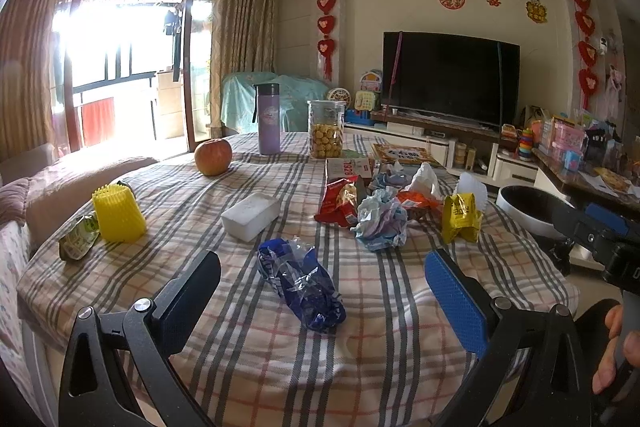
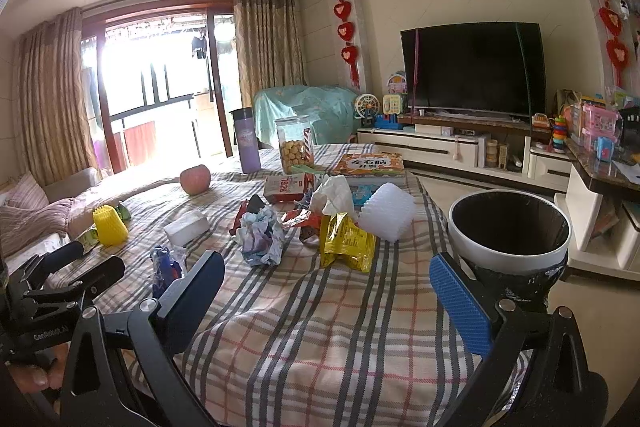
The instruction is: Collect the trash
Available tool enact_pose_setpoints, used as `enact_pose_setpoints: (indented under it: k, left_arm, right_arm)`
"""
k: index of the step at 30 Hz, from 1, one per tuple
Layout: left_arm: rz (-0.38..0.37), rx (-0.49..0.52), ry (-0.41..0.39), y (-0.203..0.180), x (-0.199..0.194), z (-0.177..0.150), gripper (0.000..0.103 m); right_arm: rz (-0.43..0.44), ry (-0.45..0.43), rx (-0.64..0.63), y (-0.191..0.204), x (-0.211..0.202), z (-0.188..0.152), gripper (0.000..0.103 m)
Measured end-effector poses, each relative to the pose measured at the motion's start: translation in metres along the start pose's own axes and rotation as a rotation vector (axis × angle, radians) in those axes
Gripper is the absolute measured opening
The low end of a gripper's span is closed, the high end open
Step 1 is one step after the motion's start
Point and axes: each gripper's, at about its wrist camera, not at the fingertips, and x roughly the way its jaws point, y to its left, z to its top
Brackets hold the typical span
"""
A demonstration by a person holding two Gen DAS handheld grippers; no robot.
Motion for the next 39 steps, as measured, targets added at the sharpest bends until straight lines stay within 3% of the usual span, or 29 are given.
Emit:
enact_pose_setpoints:
  k: [13, 27, 39]
  left_arm:
    - [0.016, -0.006, 0.036, 0.007, 0.011, -0.001, 0.102]
    - [0.036, -0.048, 0.173, 0.017, 0.063, -0.005, 0.102]
    - [-0.008, -0.076, 0.278, 0.024, 0.122, -0.010, 0.072]
  right_arm:
    - [0.032, 0.025, 0.014, -0.003, 0.012, 0.000, 0.103]
    - [0.036, 0.144, 0.036, -0.012, 0.058, -0.005, 0.103]
    - [0.019, 0.257, 0.116, -0.031, 0.120, -0.002, 0.098]
